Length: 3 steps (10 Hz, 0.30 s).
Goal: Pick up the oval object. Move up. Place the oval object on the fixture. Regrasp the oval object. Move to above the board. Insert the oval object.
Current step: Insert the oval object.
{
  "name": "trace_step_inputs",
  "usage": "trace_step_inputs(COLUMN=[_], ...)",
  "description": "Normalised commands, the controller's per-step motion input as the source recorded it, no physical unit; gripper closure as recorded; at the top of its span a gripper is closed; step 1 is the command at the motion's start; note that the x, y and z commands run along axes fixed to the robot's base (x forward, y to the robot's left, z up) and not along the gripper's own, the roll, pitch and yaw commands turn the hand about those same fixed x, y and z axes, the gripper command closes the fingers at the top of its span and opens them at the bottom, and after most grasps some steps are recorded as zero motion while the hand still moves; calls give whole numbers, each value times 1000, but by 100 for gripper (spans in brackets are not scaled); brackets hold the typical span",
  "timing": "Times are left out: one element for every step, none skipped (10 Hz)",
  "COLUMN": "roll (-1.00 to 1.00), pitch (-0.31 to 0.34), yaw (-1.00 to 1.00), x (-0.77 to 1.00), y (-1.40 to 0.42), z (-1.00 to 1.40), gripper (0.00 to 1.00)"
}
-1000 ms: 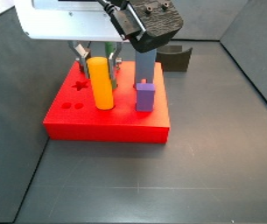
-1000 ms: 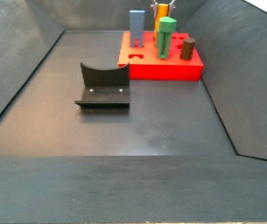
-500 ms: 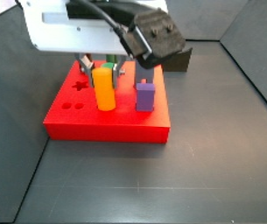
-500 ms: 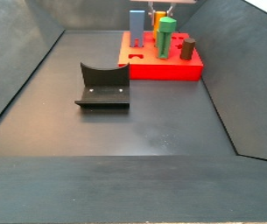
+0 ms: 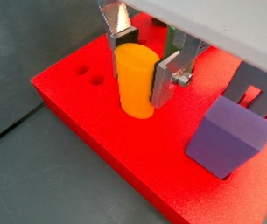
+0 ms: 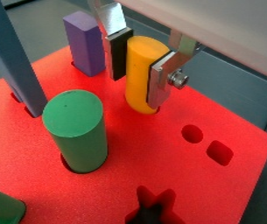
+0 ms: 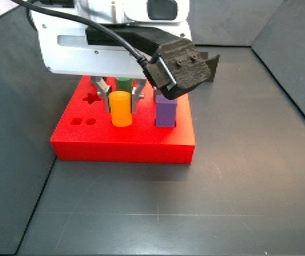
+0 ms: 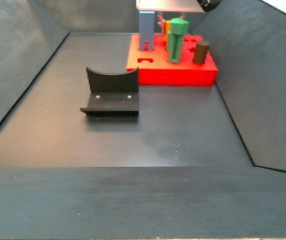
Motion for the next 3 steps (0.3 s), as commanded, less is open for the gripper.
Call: trace_step_inputs(roll=[0, 0, 0], pitch=[0, -13, 0], yaw=[0, 0, 0], x=[0, 0, 0], y=[0, 0, 0], z=[-29, 0, 0], gripper=[100, 100, 100])
